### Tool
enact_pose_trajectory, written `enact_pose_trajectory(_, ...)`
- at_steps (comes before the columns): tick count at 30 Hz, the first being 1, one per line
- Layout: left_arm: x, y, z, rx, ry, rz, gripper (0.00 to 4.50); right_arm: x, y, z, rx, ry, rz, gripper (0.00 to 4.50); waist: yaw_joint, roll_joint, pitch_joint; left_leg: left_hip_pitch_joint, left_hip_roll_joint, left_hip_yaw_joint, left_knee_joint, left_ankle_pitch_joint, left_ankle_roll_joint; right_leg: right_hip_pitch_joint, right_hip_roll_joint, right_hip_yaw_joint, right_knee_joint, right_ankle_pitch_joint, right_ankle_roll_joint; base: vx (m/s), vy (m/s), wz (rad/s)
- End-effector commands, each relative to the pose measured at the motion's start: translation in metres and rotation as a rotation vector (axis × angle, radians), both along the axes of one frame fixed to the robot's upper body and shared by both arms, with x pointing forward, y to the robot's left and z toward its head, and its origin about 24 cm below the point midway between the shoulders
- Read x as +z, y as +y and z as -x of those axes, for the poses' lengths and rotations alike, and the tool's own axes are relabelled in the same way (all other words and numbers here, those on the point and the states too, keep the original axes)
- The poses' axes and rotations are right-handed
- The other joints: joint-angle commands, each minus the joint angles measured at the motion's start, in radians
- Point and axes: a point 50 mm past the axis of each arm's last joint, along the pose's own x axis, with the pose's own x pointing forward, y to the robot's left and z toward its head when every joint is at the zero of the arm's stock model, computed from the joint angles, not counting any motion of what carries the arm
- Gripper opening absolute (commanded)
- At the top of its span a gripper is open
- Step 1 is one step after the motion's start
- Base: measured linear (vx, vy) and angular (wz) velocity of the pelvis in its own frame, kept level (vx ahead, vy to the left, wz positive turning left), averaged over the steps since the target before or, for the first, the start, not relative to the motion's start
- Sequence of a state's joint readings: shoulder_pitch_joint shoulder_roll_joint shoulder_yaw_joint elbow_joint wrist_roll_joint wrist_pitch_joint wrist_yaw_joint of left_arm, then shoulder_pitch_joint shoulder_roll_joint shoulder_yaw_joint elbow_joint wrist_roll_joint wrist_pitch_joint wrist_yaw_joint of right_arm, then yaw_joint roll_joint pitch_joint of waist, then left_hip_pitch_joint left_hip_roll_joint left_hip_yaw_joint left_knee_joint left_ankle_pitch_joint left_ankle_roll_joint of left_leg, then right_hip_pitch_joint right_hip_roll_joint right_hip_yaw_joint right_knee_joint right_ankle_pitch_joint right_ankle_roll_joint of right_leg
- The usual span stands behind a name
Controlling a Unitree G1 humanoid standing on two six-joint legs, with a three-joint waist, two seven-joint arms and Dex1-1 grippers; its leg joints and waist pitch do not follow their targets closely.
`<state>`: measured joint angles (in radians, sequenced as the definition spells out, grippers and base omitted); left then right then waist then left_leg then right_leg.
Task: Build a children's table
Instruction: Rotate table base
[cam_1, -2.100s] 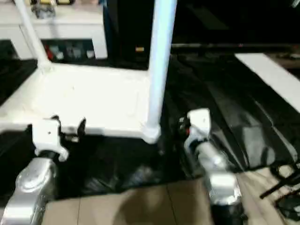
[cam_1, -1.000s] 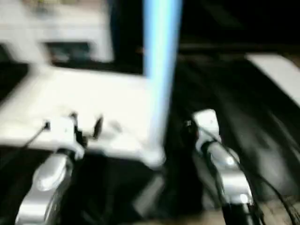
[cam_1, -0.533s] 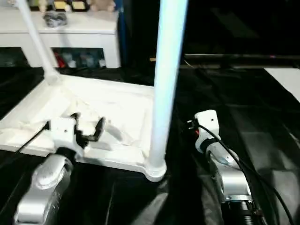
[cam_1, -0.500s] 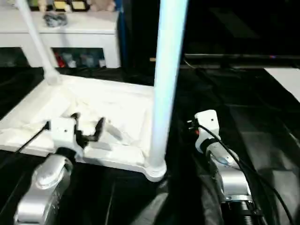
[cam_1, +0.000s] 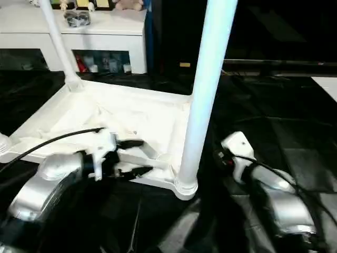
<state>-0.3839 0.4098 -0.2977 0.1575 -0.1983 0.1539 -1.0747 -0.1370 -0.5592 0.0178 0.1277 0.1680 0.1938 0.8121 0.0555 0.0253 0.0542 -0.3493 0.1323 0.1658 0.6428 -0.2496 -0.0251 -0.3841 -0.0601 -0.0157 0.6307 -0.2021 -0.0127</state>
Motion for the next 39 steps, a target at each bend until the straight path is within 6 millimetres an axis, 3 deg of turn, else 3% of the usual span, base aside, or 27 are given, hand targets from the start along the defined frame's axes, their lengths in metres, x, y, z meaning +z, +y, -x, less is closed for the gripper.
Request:
enact_pose_trajectory(1, -0.008, -0.004, -0.001, -0.109, 0.041, -0.081, 3.63, 0.006, 0.002, 0.007, 0.123, 0.017, 0.016, 3.83, 0.0, -0.003, -0.052, -0.001, 0.083, -0.035, -0.096, -0.149, 0.057, 0.044, -0.088, 0.047, -0.086, -0.185, -0.243, 0.0, 0.0, 0.0)
enact_pose_trajectory(3, -0.011, -0.005, -0.001, -0.139, 0.054, -0.11, 3.61, 0.007, 0.001, 0.01, 0.156, 0.031, 0.024, 3.83, -0.001, -0.004, -0.055, -0.01, 0.084, -0.036, -0.093, -0.115, 0.075, 0.051, -0.093, 0.045, -0.08, -0.167, -0.251, 0.0, 0.0, 0.0)
enact_pose_trajectory(4, -0.013, -0.006, -0.002, -0.152, 0.056, -0.127, 3.33, 0.008, 0.001, 0.011, 0.17, 0.04, 0.025, 3.83, -0.003, -0.001, -0.057, -0.011, 0.084, -0.035, -0.09, -0.093, 0.084, 0.05, -0.093, 0.044, -0.08, -0.155, -0.258, 0.0, 0.0, 0.0)
enact_pose_trajectory(6, -0.017, -0.008, -0.006, -0.17, 0.062, -0.154, 3.33, 0.009, 0.001, 0.015, 0.207, 0.085, 0.014, 3.83, -0.008, -0.003, -0.055, -0.009, 0.083, -0.032, -0.088, -0.093, 0.096, 0.047, -0.088, 0.042, -0.085, -0.159, -0.267, 0.0, 0.0, 0.0)
enact_pose_trajectory(7, -0.018, -0.009, -0.008, -0.175, 0.064, -0.162, 3.19, 0.009, 0.0, 0.016, 0.221, 0.102, 0.011, 4.11, -0.006, 0.0, -0.056, -0.004, 0.085, -0.031, -0.087, -0.095, 0.1, 0.044, -0.087, 0.042, -0.085, -0.162, -0.274, 0.0, 0.0, 0.0)
enact_pose_trajectory(9, -0.021, -0.01, -0.011, -0.18, 0.077, -0.177, 2.93, 0.01, 0.001, 0.018, 0.242, 0.123, 0.011, 4.17, -0.007, -0.003, -0.056, -0.007, 0.089, -0.031, -0.088, -0.095, 0.098, 0.047, -0.091, 0.041, -0.083, -0.167, -0.279, 0.0, 0.0, 0.0)
enact_pose_trajectory(14, -0.024, -0.012, -0.016, -0.19, 0.093, -0.191, 2.65, 0.01, 0.002, 0.021, 0.275, 0.149, 0.017, 4.48, -0.007, -0.003, -0.054, -0.003, 0.091, -0.03, -0.091, -0.126, 0.086, 0.043, -0.091, 0.042, -0.088, -0.199, -0.278, 0.0, 0.0, 0.0)
enact_pose_trajectory(19, -0.029, -0.011, -0.019, -0.197, 0.1, -0.221, 2.28, 0.011, 0.001, 0.022, 0.289, 0.161, 0.019, 4.5, -0.007, -0.005, -0.054, -0.005, 0.093, -0.031, -0.094, -0.123, 0.086, 0.044, -0.095, 0.042, -0.087, -0.185, -0.278, 0.0, 0.0, 0.0)
enact_pose_trajectory(21, -0.03, -0.01, -0.021, -0.213, 0.133, -0.235, 2.09, 0.01, 0.001, 0.023, 0.298, 0.172, 0.019, 4.5, -0.007, 0.001, -0.054, -0.003, 0.093, -0.031, -0.094, -0.128, 0.086, 0.042, -0.094, 0.042, -0.089, -0.183, -0.283, 0.0, 0.0, 0.0)
enact_pose_trajectory(22, -0.03, -0.01, -0.021, -0.214, 0.135, -0.236, 2.0, 0.01, 0.001, 0.023, 0.298, 0.172, 0.019, 4.5, -0.007, -0.001, -0.054, -0.002, 0.094, -0.03, -0.095, -0.131, 0.085, 0.042, -0.094, 0.043, -0.09, -0.184, -0.284, 0.0, 0.0, 0.0)
enact_pose_trajectory(23, -0.031, -0.009, -0.021, -0.219, 0.145, -0.239, 1.95, 0.011, 0.001, 0.023, 0.298, 0.173, 0.021, 4.5, -0.005, 0.006, -0.053, -0.003, 0.096, -0.032, -0.096, -0.133, 0.082, 0.043, -0.096, 0.043, -0.087, -0.173, -0.289, 0.0, 0.0, 0.0)
enact_pose_trajectory(26, -0.031, -0.008, -0.023, -0.225, 0.149, -0.251, 1.86, 0.01, 0.0, 0.023, 0.299, 0.175, 0.031, 4.5, -0.006, 0.003, -0.054, -0.004, 0.096, -0.032, -0.096, -0.134, 0.081, 0.045, -0.097, 0.043, -0.088, -0.17, -0.292, 0.0, 0.0, 0.0)
enact_pose_trajectory(27, -0.032, -0.007, -0.023, -0.23, 0.151, -0.254, 1.65, 0.01, 0.0, 0.023, 0.299, 0.174, 0.034, 4.5, -0.006, 0.008, -0.053, -0.003, 0.095, -0.032, -0.096, -0.139, 0.079, 0.044, -0.097, 0.043, -0.089, -0.176, -0.292, 0.0, 0.0, 0.0)
enact_pose_trajectory(28, -0.033, -0.007, -0.024, -0.231, 0.152, -0.255, 1.57, 0.01, 0.0, 0.023, 0.298, 0.174, 0.033, 4.5, -0.007, 0.003, -0.051, -0.003, 0.094, -0.031, -0.097, -0.149, 0.079, 0.045, -0.095, 0.043, -0.092, -0.197, -0.287, 0.0, 0.0, 0.0)
enact_pose_trajectory(35, -0.034, -0.005, -0.024, -0.238, 0.172, -0.257, 0.97, 0.009, -0.002, 0.025, 0.296, 0.181, 0.039, 4.5, -0.009, 0.008, -0.048, -0.002, 0.096, -0.033, -0.101, -0.178, 0.066, 0.042, -0.097, 0.045, -0.098, -0.258, -0.275, 0.0, 0.0, 0.0)
enact_pose_trajectory(39, -0.031, -0.007, -0.023, -0.229, 0.211, -0.214, 0.65, 0.009, -0.003, 0.026, 0.296, 0.18, 0.041, 4.5, -0.014, 0.002, -0.048, -0.004, 0.098, -0.033, -0.102, -0.175, 0.066, 0.042, -0.098, 0.046, -0.097, -0.253, -0.278, 0.0, 0.0, 0.0)
